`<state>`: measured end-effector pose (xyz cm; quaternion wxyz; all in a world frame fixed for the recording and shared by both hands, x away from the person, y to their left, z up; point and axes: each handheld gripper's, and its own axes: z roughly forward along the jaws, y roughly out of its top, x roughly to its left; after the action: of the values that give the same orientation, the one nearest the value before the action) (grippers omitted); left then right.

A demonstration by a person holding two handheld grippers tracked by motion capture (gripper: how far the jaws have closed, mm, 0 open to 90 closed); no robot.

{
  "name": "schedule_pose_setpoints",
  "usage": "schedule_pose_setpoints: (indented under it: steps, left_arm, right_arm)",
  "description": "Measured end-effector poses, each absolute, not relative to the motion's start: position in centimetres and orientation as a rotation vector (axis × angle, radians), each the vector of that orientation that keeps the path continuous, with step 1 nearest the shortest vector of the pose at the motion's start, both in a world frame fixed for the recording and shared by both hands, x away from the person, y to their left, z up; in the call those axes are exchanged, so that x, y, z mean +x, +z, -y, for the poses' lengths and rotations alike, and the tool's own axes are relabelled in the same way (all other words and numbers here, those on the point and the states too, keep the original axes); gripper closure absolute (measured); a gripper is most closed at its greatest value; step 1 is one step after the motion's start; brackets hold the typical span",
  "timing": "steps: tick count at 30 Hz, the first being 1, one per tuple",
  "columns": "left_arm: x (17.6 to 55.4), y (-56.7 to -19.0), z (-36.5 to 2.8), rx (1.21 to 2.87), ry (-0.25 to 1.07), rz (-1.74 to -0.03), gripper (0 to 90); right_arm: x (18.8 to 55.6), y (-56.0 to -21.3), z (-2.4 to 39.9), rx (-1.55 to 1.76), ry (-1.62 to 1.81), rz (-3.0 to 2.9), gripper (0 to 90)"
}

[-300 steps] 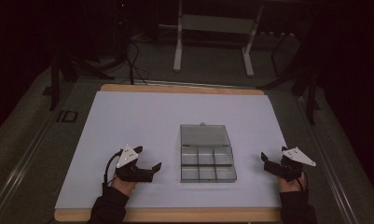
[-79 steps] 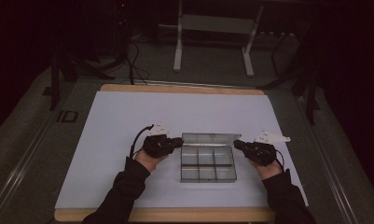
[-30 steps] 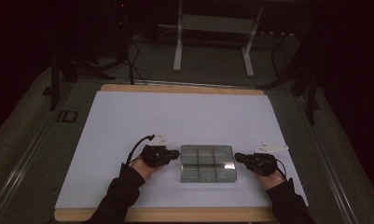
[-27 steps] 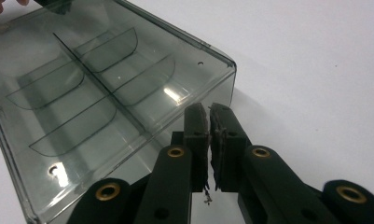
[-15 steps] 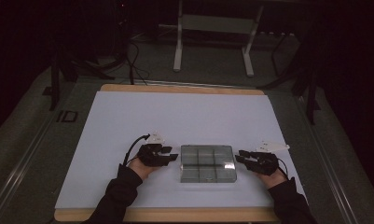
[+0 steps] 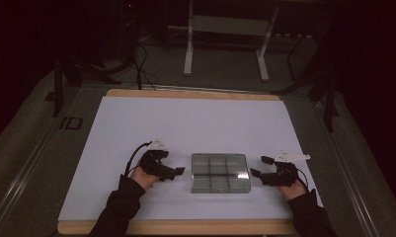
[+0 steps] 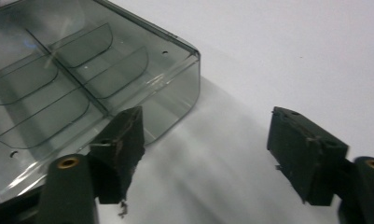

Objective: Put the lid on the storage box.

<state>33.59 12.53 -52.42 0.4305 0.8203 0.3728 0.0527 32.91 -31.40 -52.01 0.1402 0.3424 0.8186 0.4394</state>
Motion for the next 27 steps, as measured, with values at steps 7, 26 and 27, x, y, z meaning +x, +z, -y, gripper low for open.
schedule_pose_setpoints:
  steps: [7, 26, 27]
  left_arm:
    - [32.9, -52.7, -13.1, 2.053, 0.129, -0.907, 2.9]
    - [31.2, -53.5, -14.5, 2.05, 0.146, -0.919, 3.0]
    - [31.1, -53.5, -14.6, 2.051, 0.15, -0.918, 3.0]
  right_arm:
    - [32.7, -52.4, 31.8, 1.017, 1.227, -2.371, 18.3]
    - [30.9, -53.1, 33.9, 1.014, 1.173, -2.339, 18.1]
    - [30.8, -53.1, 34.0, 1.02, 1.172, -2.337, 18.1]
